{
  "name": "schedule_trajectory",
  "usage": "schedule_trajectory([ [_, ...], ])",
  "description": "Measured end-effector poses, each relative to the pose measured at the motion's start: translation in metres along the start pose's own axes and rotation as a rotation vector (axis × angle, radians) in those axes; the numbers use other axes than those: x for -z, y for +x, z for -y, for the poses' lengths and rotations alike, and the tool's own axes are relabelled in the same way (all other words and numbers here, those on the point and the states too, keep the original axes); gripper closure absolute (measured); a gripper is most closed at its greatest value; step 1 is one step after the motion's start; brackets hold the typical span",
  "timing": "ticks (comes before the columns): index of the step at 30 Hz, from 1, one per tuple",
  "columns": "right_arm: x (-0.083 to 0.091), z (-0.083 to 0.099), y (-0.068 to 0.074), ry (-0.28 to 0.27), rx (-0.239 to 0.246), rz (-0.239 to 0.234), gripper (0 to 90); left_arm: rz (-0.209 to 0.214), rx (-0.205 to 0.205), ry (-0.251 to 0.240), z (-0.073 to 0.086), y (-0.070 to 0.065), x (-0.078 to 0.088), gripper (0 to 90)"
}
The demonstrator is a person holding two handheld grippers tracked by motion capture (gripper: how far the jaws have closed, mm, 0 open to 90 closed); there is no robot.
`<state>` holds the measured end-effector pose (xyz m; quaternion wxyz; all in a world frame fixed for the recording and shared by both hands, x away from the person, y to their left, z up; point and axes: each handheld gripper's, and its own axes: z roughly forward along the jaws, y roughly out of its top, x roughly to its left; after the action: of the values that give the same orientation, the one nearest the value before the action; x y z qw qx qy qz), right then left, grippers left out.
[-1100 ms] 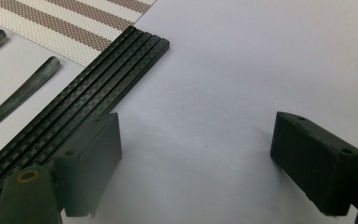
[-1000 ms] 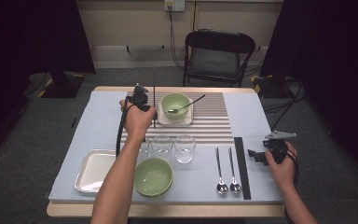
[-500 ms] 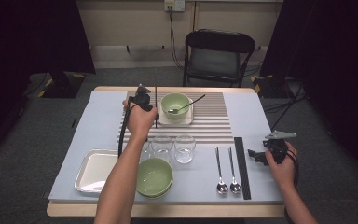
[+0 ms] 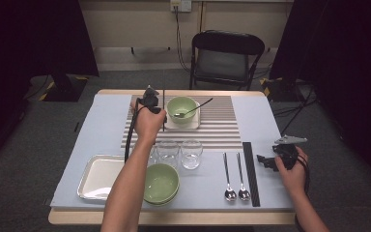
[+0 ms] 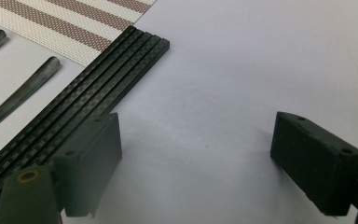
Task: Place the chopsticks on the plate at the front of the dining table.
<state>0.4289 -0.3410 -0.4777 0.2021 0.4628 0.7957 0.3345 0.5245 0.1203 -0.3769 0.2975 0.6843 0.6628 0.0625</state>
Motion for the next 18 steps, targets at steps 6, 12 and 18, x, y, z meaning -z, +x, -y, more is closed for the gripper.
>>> schedule_trajectory([
  [6, 0.0, 0.0, 0.0, -0.001, -0.001, -0.001, 15.2, -0.003, 0.004, 0.006, -0.001, 0.0, -0.004, 86.9],
  [12, 0.0, 0.0, 0.0, -0.001, -0.002, -0.002, 15.2, -0.006, 0.005, 0.005, -0.002, -0.002, -0.009, 87.0],
  [18, 0.0, 0.0, 0.0, 0.0, -0.002, -0.001, 15.2, -0.013, 0.01, 0.004, -0.002, -0.002, -0.014, 86.9],
])
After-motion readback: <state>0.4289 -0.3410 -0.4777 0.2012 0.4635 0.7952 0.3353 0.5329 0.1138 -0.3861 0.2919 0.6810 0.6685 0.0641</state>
